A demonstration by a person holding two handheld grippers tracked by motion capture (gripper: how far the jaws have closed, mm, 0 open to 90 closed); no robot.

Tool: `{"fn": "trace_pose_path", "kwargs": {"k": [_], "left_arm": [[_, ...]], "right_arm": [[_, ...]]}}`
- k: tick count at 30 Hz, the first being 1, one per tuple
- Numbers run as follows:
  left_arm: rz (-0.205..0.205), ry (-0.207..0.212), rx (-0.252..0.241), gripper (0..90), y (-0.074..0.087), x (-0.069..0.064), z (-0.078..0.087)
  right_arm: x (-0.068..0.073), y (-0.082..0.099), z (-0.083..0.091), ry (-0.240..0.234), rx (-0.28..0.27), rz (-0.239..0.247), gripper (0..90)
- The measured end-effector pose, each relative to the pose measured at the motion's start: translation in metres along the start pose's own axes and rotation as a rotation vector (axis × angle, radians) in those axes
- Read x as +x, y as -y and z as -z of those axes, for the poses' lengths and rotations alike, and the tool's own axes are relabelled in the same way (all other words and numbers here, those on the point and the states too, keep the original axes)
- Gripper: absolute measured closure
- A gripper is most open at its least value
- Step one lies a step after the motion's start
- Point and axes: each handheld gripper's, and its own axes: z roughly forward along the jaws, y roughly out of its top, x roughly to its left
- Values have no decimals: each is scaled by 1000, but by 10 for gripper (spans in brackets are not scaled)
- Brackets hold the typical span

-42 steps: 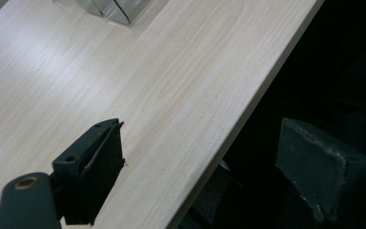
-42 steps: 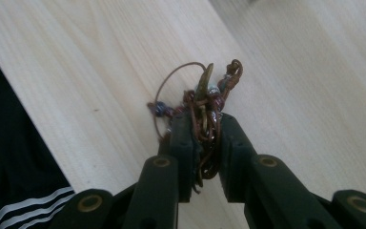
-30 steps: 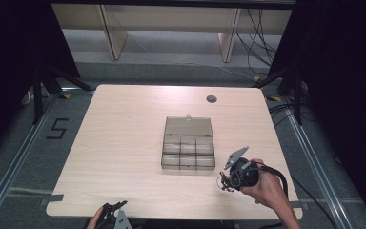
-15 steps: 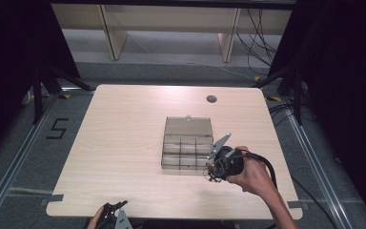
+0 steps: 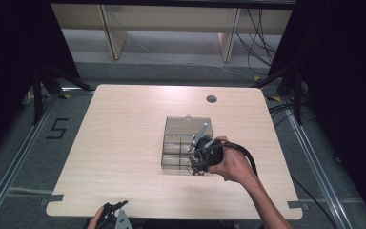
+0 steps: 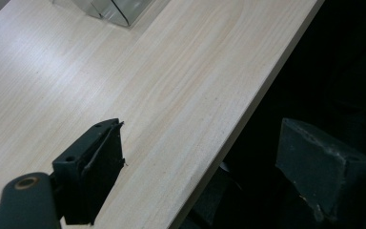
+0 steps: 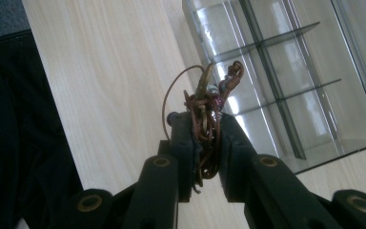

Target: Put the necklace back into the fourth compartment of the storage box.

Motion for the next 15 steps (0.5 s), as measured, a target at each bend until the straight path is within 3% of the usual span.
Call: {"fn": "trace_pose_path", "kwargs": {"k": [15], "left_arm": [[-7,5,0,154,-1,1,2]], "right_arm": [[-14,-42,-7,-14,18,-1,793]]}}
